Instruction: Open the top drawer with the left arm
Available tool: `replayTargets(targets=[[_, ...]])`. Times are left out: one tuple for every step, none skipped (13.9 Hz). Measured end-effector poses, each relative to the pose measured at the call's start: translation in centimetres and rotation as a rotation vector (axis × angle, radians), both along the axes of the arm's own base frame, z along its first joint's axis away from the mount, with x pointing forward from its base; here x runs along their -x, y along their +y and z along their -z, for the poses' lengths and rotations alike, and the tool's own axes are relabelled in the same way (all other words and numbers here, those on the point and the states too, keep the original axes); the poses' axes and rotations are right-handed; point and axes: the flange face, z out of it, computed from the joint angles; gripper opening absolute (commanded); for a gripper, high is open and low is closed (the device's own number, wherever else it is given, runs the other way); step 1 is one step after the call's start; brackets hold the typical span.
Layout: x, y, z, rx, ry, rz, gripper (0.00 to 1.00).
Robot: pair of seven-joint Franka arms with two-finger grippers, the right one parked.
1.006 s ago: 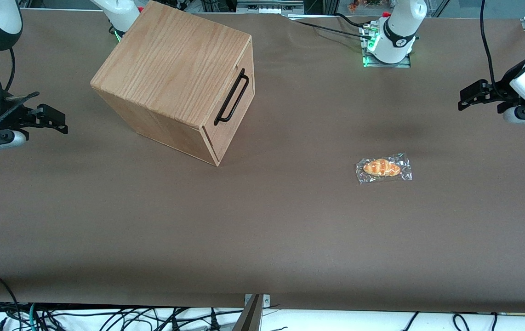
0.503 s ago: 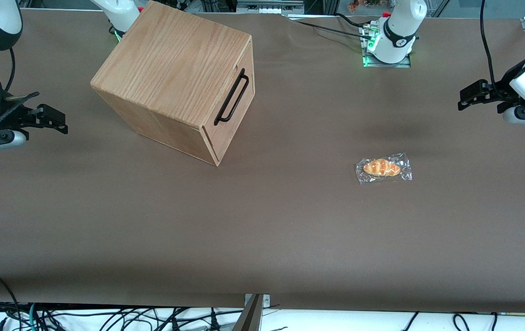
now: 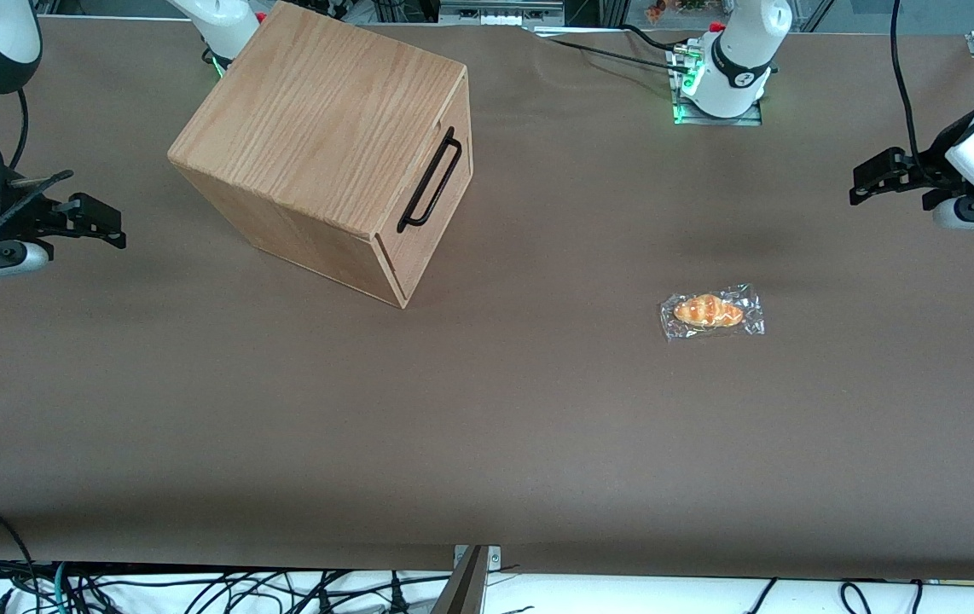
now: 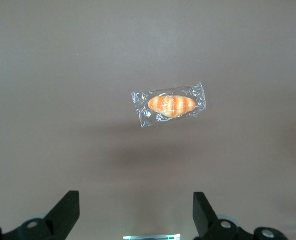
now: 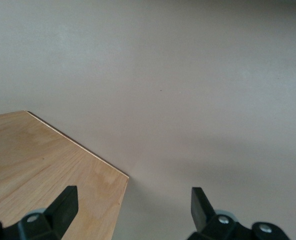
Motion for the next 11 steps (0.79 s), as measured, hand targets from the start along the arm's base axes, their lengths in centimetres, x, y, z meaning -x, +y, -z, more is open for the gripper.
replayTargets(targets=[[0.0,0.0,0.0,0.000,0.000,0.000,1.00],[0.0,0.0,0.0,0.000,0.000,0.000,1.00],[0.0,0.0,0.0,0.000,0.000,0.000,1.00],[0.0,0.0,0.0,0.000,0.000,0.000,1.00],[0.0,0.0,0.1,0.000,0.001,0.000,1.00],[-0.1,0.0,0.1,0.000,0.002,0.000,1.00],[-0.2,0.0,0.2,0.000,0.003,0.000,1.00],[-0.3,-0.1,0.4,0.000,0.005,0.002,1.00],[-0.4,-0.3,0.7,0.000,0.010,0.005,1.00],[-0.6,-0.5,1.1,0.000,0.016,0.010,1.00],[-0.7,-0.9,1.5,0.000,0.023,0.018,1.00]])
